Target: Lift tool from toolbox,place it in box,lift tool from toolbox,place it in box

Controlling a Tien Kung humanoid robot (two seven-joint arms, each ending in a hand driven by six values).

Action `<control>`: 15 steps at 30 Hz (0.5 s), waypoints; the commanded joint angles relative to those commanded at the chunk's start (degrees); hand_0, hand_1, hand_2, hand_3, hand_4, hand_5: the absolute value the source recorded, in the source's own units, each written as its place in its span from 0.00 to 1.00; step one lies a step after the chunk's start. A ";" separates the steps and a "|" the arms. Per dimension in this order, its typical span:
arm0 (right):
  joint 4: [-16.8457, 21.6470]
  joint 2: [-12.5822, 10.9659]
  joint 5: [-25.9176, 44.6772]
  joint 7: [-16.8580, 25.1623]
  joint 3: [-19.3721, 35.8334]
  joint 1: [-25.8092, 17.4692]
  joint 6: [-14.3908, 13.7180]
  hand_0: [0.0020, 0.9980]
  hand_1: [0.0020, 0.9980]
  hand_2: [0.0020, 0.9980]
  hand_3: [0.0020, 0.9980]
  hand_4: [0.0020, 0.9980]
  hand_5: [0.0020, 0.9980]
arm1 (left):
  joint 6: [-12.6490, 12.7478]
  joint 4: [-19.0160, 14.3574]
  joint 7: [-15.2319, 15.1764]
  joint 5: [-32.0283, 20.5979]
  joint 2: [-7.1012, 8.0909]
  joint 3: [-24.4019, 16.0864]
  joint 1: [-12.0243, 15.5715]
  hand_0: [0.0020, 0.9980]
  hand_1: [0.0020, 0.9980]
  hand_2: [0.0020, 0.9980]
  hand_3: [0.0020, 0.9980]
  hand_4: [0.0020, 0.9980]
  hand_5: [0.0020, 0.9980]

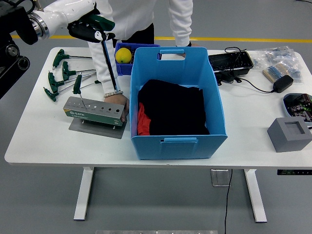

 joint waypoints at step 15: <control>-0.01 -0.67 0.45 0.19 0.53 0.42 0.06 0.67 0.64 0.72 0.57 0.78 0.68 | -1.48 -0.02 -1.94 -11.76 -8.27 7.64 -3.48 0.18 0.00 0.03 0.03 0.74 0.63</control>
